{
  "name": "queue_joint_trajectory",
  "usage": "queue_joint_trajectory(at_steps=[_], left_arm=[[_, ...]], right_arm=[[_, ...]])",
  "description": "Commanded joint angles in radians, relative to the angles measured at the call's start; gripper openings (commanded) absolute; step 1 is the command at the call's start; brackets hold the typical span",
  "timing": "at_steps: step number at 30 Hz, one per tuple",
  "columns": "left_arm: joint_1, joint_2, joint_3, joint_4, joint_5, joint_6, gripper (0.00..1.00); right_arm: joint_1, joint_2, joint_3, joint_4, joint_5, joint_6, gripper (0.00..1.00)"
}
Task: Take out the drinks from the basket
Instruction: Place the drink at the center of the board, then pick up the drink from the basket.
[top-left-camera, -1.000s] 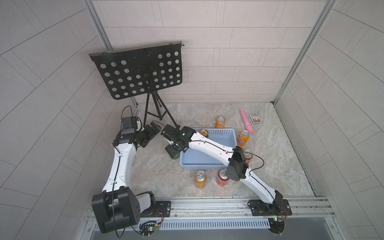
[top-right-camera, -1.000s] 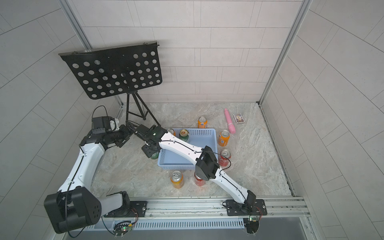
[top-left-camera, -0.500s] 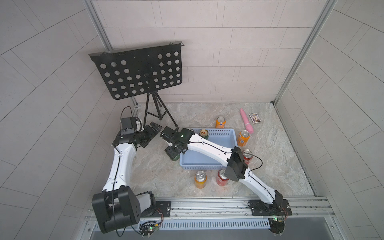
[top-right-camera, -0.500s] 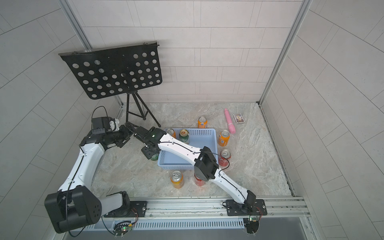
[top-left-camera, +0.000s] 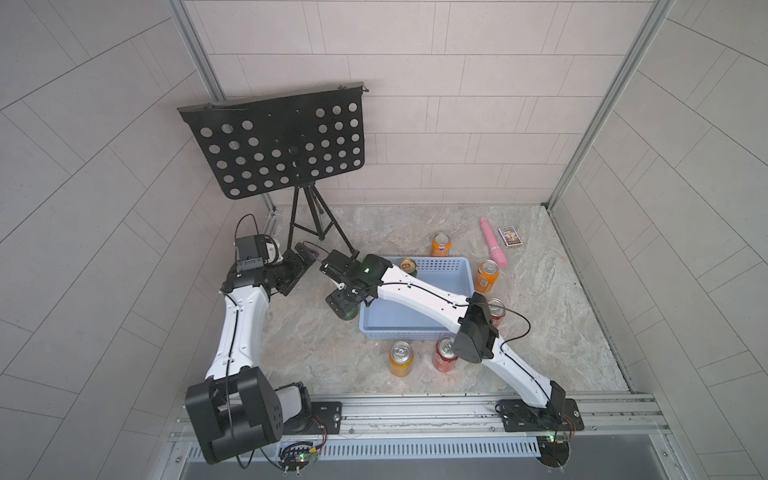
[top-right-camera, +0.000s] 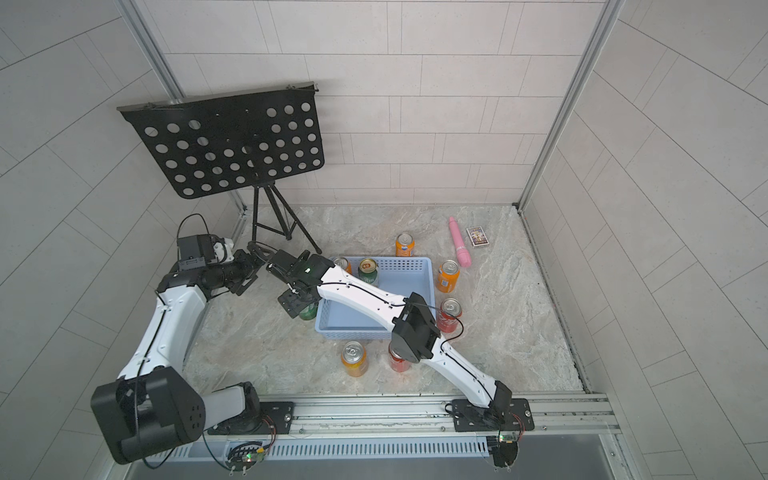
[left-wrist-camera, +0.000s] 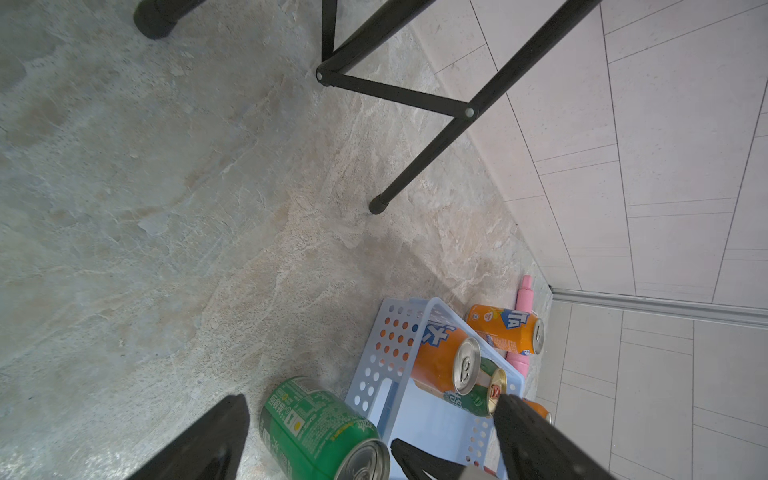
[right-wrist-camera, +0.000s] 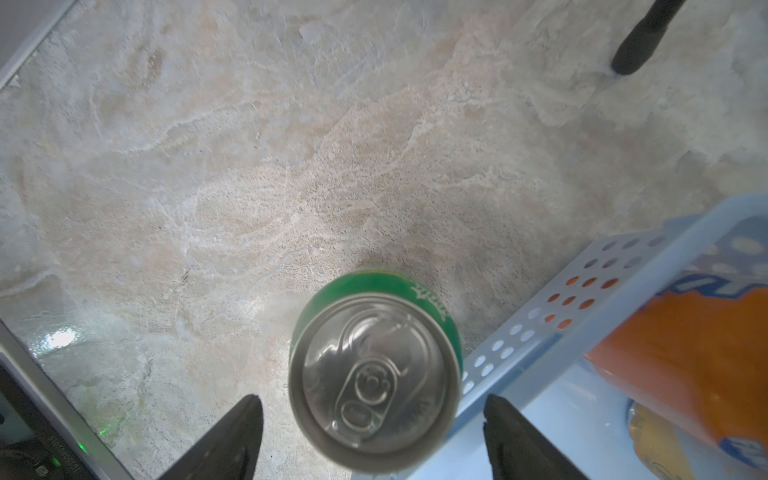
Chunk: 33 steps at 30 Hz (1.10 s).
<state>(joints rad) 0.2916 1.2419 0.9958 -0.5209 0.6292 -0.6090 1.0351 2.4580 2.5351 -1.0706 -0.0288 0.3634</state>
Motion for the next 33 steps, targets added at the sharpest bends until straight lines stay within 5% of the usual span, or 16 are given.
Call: queue_joint_trajectory(at_steps=[1,10,16,23,33], left_arm=[[0.007,0.018,0.026,0.023,0.048,-0.017,1.0],[-0.007,0.07,0.091,0.003,0.153,0.034,1.0],[-0.086,0.105,0.131,-0.031,0.149,0.066,1.0],[-0.16,0.128,0.148,-0.023,0.064,0.083,1.0],[-0.16,0.134,0.148,-0.029,0.048,0.09,1.0]], right_arm=[[-0.012,-0.112,0.001,0.0,0.048,0.004,0.86],[-0.097,-0.332,-0.07,-0.001,0.077,-0.045,0.86],[-0.243,-0.442,-0.281,-0.013,0.051,-0.048,0.86],[-0.338,-0.455,-0.447,-0.026,0.036,-0.042,0.85],[-0.359,-0.354,-0.45,-0.008,-0.005,-0.052,0.85]])
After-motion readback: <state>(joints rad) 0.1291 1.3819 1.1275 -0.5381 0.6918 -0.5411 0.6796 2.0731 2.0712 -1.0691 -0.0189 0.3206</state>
